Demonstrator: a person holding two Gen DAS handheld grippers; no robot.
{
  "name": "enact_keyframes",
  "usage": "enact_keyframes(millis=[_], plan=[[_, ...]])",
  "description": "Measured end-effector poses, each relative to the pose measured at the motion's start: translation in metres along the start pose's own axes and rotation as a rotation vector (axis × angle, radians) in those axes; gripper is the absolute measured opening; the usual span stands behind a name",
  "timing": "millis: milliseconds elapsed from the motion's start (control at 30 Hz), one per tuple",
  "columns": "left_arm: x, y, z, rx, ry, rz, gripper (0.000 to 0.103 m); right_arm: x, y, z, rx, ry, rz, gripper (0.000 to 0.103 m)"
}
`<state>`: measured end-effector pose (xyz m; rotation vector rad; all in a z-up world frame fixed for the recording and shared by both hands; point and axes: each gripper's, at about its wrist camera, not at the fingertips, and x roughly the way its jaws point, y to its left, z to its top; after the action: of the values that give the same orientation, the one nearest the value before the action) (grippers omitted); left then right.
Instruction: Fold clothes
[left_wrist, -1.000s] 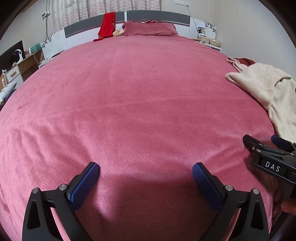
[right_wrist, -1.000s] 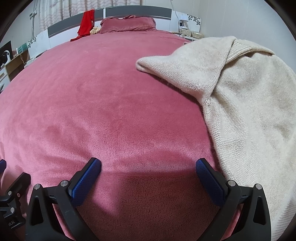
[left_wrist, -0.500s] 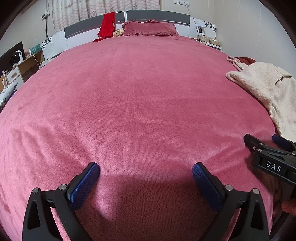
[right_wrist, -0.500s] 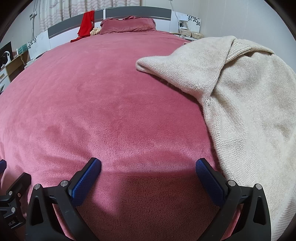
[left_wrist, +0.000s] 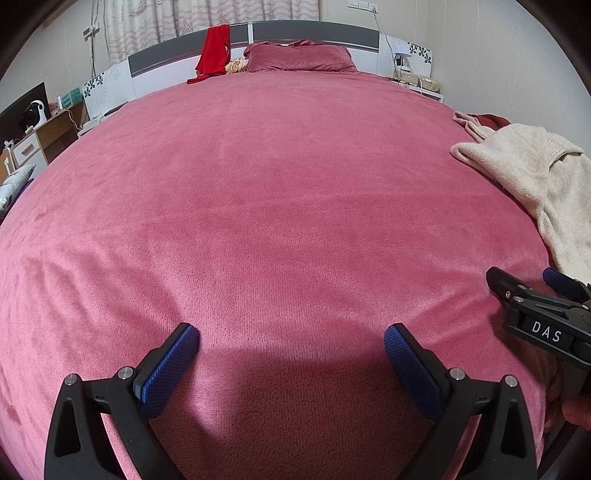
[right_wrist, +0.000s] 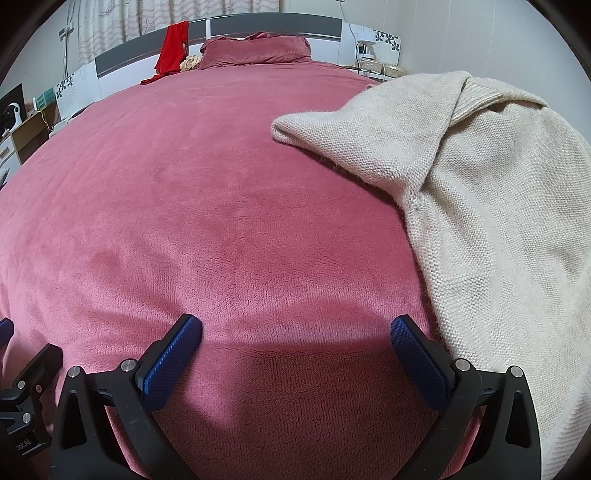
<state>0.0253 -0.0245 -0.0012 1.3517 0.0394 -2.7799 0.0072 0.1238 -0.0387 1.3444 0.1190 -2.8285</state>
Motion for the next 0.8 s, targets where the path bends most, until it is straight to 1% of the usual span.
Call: enact_keyframes(millis=[33, 100, 200, 300, 367, 467, 567, 667, 767, 800], plan=[[0.000, 0.000, 0.000, 0.000, 0.001, 0.000, 0.103, 0.000, 0.000, 0.001, 0.000, 0.001, 0.000, 0.103], [0.011, -0.020, 0.012, 0.000, 0.007, 0.005, 0.103, -0.002, 0.000, -0.002, 0.003, 0.006, 0.006, 0.103], [0.007, -0.020, 0.012, 0.010, 0.022, 0.009, 0.103, -0.004, -0.002, 0.005, 0.009, 0.009, 0.015, 0.103], [0.000, -0.015, 0.011, 0.031, 0.041, -0.006, 0.102, -0.006, -0.003, 0.013, 0.009, 0.011, 0.017, 0.103], [-0.009, -0.010, 0.007, 0.047, 0.034, -0.003, 0.096, -0.007, -0.005, 0.014, 0.009, 0.012, 0.020, 0.103], [-0.028, -0.001, -0.003, 0.088, 0.006, 0.055, 0.095, -0.010, -0.007, 0.017, 0.002, 0.027, 0.025, 0.103], [-0.048, 0.008, -0.018, 0.148, -0.026, 0.101, 0.095, -0.018, -0.014, 0.026, -0.015, 0.085, 0.091, 0.103], [-0.058, 0.025, -0.028, 0.174, -0.056, 0.141, 0.095, -0.033, -0.028, 0.035, -0.021, 0.089, 0.162, 0.103], [-0.050, 0.049, -0.028, 0.116, -0.043, 0.157, 0.095, -0.057, -0.056, 0.050, -0.003, 0.019, 0.155, 0.103], [-0.047, 0.060, -0.030, 0.072, -0.040, 0.131, 0.095, -0.066, -0.072, 0.058, 0.009, -0.006, 0.144, 0.103]])
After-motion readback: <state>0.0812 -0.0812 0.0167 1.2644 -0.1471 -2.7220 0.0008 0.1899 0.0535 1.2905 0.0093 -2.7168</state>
